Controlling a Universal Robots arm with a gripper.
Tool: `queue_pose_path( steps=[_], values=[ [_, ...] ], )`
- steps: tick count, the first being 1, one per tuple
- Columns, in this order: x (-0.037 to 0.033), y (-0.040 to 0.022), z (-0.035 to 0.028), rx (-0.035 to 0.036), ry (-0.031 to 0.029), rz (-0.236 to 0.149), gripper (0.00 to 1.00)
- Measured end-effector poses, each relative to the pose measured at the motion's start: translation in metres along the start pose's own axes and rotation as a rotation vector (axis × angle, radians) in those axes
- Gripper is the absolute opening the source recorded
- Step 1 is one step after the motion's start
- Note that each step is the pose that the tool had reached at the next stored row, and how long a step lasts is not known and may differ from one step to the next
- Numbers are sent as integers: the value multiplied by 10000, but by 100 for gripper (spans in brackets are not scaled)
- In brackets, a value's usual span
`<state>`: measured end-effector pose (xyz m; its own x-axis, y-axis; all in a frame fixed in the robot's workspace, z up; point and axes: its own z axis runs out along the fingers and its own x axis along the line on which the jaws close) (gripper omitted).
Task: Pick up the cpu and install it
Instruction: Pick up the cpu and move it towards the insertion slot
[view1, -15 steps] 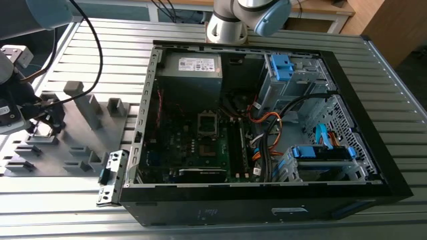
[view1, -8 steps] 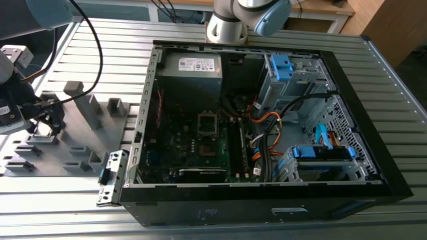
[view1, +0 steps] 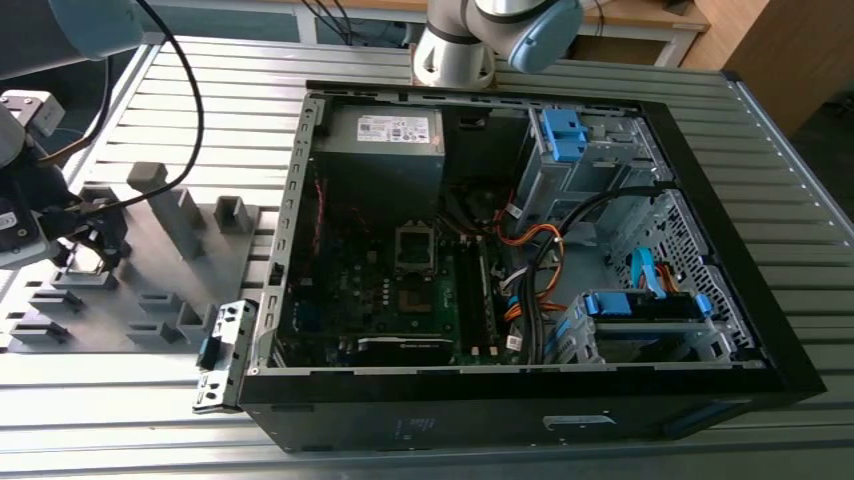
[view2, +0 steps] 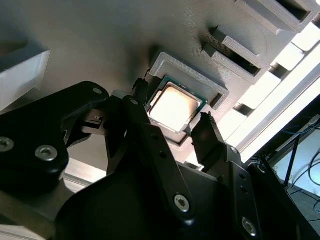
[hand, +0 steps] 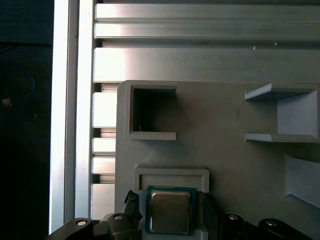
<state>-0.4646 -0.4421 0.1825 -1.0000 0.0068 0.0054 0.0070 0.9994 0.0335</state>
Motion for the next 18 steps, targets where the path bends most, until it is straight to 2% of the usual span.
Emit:
queue_pose_path(
  steps=[18],
  values=[
    [5, 0, 2, 0, -1, 0, 62]
  ],
)
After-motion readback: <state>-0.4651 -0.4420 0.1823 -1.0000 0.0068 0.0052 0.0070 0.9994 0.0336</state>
